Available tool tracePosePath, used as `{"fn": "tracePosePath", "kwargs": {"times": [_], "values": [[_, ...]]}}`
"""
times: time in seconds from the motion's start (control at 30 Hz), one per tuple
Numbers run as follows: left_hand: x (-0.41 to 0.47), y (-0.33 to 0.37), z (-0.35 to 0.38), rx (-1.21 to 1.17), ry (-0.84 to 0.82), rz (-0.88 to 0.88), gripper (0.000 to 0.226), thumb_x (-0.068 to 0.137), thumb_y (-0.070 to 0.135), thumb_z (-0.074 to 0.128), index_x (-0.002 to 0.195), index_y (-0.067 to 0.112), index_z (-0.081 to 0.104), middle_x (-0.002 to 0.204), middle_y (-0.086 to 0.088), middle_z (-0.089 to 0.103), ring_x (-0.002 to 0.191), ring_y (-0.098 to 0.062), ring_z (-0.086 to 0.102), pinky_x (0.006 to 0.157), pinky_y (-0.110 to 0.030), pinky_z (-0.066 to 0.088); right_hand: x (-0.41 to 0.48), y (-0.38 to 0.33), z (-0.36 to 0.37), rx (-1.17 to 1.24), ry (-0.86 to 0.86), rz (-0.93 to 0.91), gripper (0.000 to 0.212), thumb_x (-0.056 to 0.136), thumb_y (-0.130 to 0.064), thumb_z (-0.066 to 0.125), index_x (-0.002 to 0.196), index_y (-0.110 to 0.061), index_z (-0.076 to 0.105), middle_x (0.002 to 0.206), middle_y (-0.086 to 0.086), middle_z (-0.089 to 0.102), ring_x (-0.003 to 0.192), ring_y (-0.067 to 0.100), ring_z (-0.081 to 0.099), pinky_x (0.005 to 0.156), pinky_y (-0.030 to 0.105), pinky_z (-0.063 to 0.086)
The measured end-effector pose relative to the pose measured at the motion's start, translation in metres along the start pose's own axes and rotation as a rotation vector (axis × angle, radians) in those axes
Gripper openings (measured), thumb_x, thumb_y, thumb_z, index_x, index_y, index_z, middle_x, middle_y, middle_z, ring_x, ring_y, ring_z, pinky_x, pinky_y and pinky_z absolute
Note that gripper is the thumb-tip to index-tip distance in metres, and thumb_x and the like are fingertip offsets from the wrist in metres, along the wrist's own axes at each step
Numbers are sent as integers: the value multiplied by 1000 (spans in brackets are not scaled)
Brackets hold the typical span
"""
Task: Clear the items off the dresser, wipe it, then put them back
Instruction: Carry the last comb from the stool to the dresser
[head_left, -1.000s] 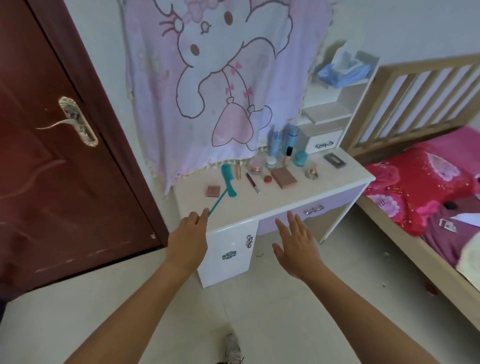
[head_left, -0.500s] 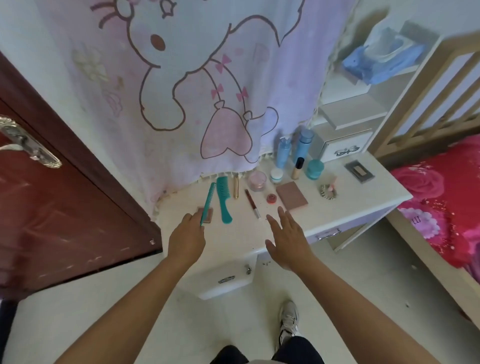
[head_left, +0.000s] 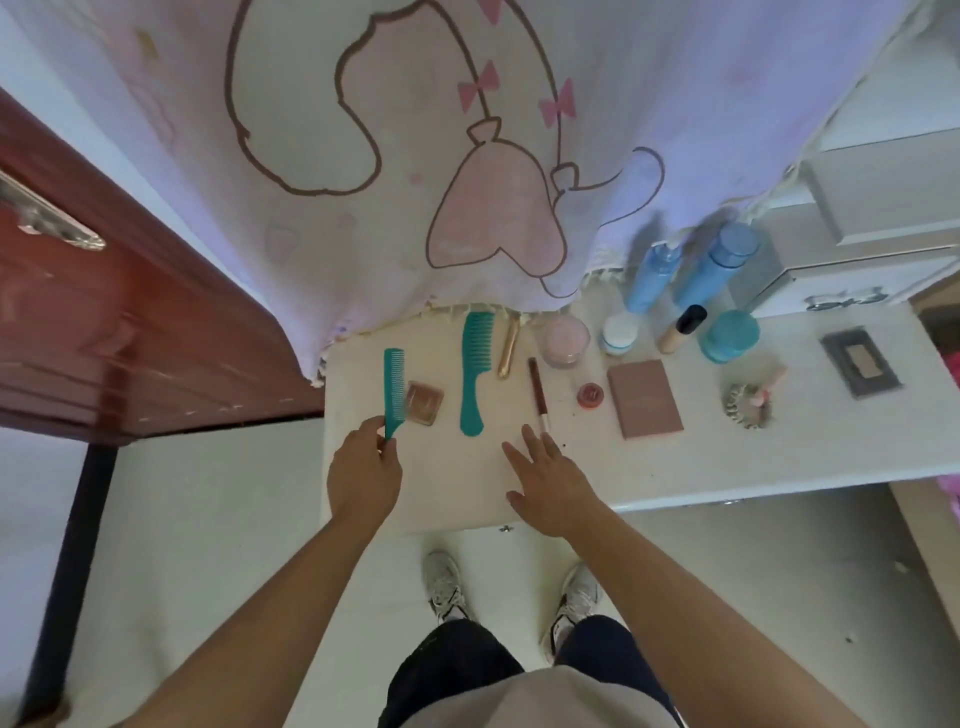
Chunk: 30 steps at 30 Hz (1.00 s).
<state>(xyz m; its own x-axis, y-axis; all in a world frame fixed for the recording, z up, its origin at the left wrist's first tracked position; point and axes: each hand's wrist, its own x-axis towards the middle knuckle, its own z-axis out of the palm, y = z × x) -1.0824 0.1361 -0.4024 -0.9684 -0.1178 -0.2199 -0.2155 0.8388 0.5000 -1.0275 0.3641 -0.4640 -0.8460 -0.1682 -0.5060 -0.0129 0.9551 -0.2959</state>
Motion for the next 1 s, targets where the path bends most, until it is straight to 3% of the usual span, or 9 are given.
{"fn": "tracePosePath", "kwargs": {"times": [0.17, 0.47, 0.57, 0.83, 1.0], "values": [[39, -21, 15, 18, -74, -91, 33, 96, 13, 54, 129, 9, 56, 102, -14, 64, 91, -30, 62, 79, -39, 51, 5, 5, 37, -123, -24, 20, 76, 97, -53, 43, 157, -22, 6, 163, 14, -14, 148, 41, -12, 122, 46, 11], [90, -33, 37, 104, -140, -129, 33, 97, 19, 51, 127, 6, 52, 111, -20, 54, 98, -37, 57, 74, -39, 44, 5, 8, 39, -129, -30, 40, 75, 98, -58, 37, 156, -30, -1, 162, 7, -22, 147, 36, -20, 123, 42, 4], [93, -33, 42, 213, -199, -110, 32, 97, 23, 50, 122, 3, 50, 116, -20, 48, 100, -38, 55, 75, -42, 47, 4, 8, 37, -122, -44, 51, 74, 98, -59, 36, 156, -32, -3, 161, 5, -24, 147, 35, -22, 123, 42, 5], [66, -45, 44, 229, -279, -116, 51, 97, 29, 49, 140, 6, 33, 122, -24, 42, 106, -42, 50, 85, -49, 48, 4, 4, 29, -120, -63, 71, 75, 97, -59, 40, 156, -35, -1, 162, 3, -23, 148, 33, -20, 122, 43, 8], [46, -48, 36, 309, -369, -73, 65, 97, 39, 46, 150, 10, 20, 132, -20, 38, 118, -36, 41, 92, -46, 45, -1, -2, 20, -102, -106, 96, 77, 97, -56, 43, 156, -35, -1, 162, 3, -23, 149, 32, -19, 122, 46, 7]]}}
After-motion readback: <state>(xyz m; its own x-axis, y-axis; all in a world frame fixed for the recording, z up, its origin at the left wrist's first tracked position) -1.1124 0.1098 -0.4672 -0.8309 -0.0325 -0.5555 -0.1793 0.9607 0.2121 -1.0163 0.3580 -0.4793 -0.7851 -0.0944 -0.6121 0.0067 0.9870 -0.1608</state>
